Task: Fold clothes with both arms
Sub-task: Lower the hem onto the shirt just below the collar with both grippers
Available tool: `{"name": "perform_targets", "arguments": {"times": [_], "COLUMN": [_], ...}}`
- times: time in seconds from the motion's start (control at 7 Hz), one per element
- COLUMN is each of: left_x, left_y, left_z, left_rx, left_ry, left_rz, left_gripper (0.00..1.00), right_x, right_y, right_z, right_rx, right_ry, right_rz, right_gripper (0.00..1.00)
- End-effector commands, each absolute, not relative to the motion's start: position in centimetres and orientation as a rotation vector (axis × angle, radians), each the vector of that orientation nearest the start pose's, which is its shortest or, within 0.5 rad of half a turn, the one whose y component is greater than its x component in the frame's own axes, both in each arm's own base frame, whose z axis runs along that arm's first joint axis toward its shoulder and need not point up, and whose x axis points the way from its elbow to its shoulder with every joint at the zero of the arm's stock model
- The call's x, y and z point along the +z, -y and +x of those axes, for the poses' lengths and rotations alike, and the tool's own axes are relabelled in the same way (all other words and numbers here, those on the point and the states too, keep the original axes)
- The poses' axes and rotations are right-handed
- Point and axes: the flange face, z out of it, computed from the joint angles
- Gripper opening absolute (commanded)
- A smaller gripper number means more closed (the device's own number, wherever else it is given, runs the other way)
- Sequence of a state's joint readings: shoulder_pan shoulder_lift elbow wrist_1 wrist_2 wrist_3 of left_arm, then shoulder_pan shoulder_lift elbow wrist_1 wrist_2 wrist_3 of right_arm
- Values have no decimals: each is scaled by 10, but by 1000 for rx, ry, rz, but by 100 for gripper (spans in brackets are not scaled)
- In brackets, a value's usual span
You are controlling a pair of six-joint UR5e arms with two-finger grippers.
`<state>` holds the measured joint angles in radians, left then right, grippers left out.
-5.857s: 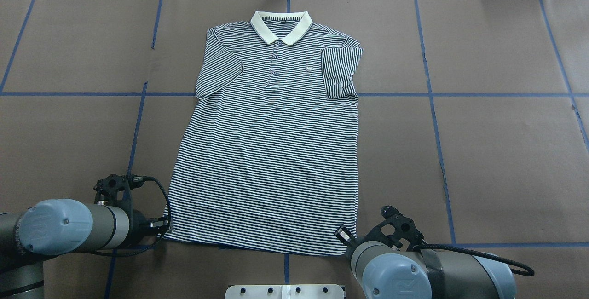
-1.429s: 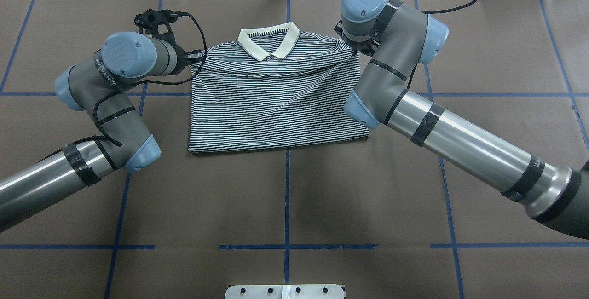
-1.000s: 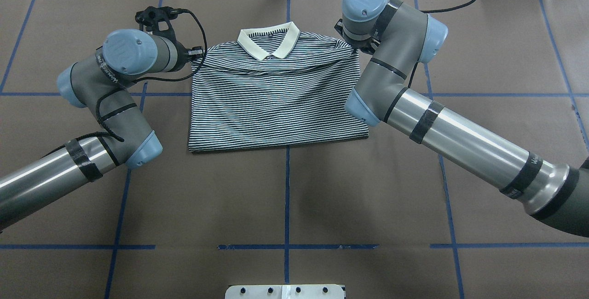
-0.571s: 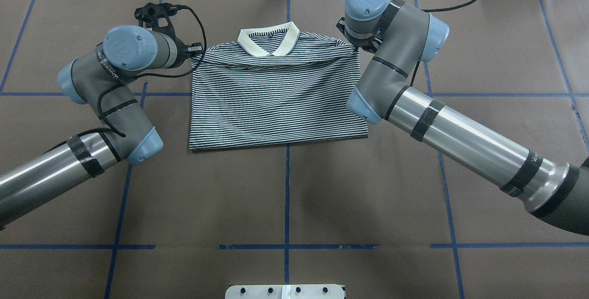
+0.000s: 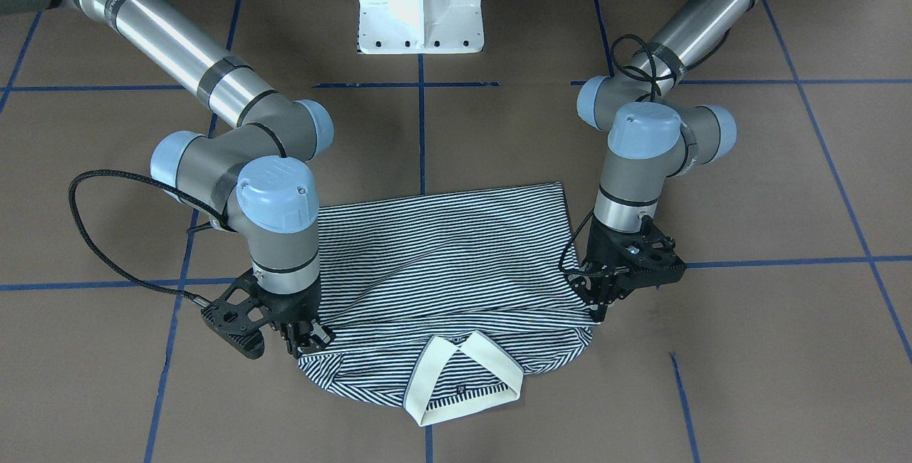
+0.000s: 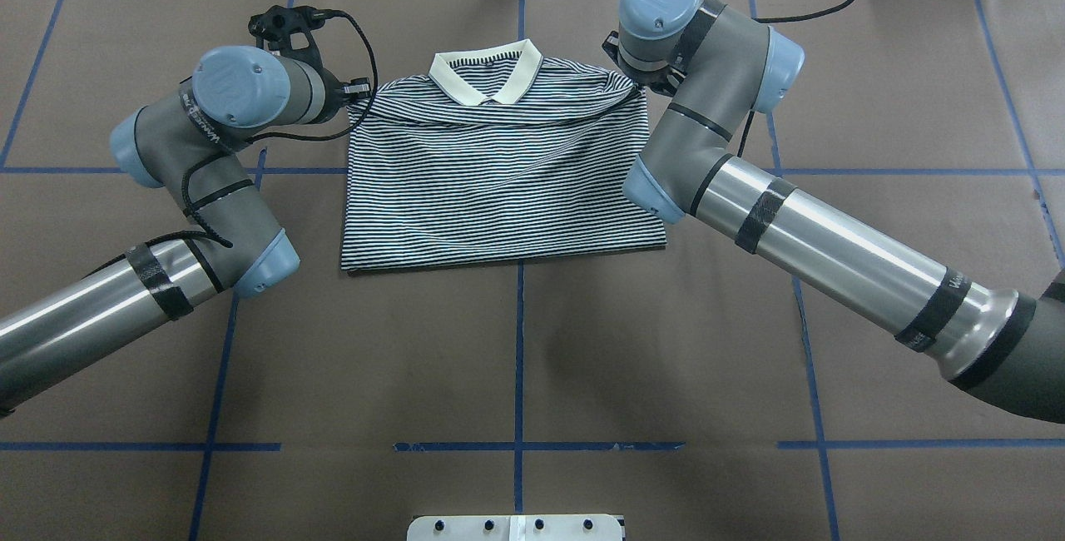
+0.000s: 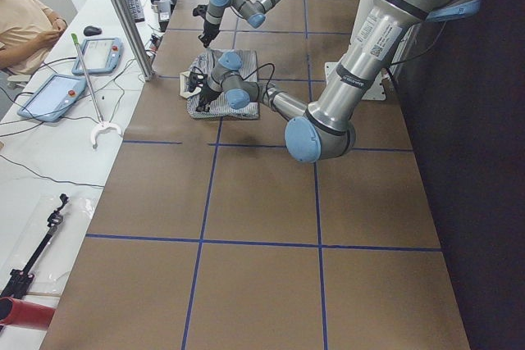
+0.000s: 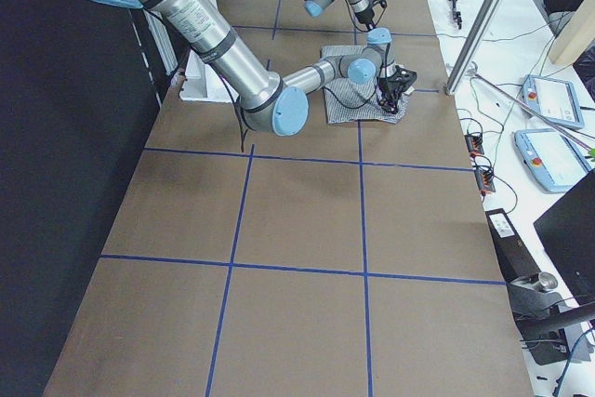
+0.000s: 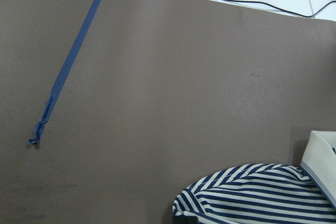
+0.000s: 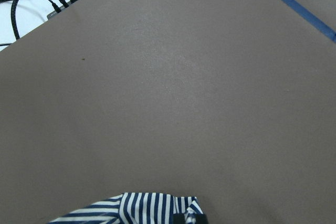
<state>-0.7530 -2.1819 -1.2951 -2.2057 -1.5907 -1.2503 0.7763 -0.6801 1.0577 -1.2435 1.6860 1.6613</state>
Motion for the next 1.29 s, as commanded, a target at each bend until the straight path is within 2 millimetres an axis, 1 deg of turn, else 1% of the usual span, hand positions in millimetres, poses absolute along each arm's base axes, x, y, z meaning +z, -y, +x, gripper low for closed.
{"name": "perform_targets", "arguments": {"times": [0.0,0.14,0.29,0.43,0.57,0.71,0.86,1.0,1.14], "left_x": [352,330,313,309,310,310,314,316,318], "left_y": [609,602,593,582,570,564,563,563,564], "left_z": [458,447,437,424,412,403,403,404,406], "left_rx": [-385,-377,-359,-340,-319,-298,-298,-296,-298], "left_ry": [-862,-913,-943,-955,-959,-958,-953,-950,-945], "left_rz": [491,514,540,561,580,598,595,593,590], "left_gripper": [0,0,0,0,0,0,0,0,0], "right_x": [290,277,276,281,272,269,269,273,285], "right_y": [673,667,651,626,609,607,607,610,614], "right_z": [-511,-506,-490,-465,-452,-452,-452,-454,-456], "right_rx": [790,785,769,760,738,730,731,726,718], "right_ry": [724,756,794,836,879,889,889,878,855], "right_rz": [139,147,162,173,155,145,146,155,157], "right_gripper": [3,0,0,0,0,0,0,0,0]}}
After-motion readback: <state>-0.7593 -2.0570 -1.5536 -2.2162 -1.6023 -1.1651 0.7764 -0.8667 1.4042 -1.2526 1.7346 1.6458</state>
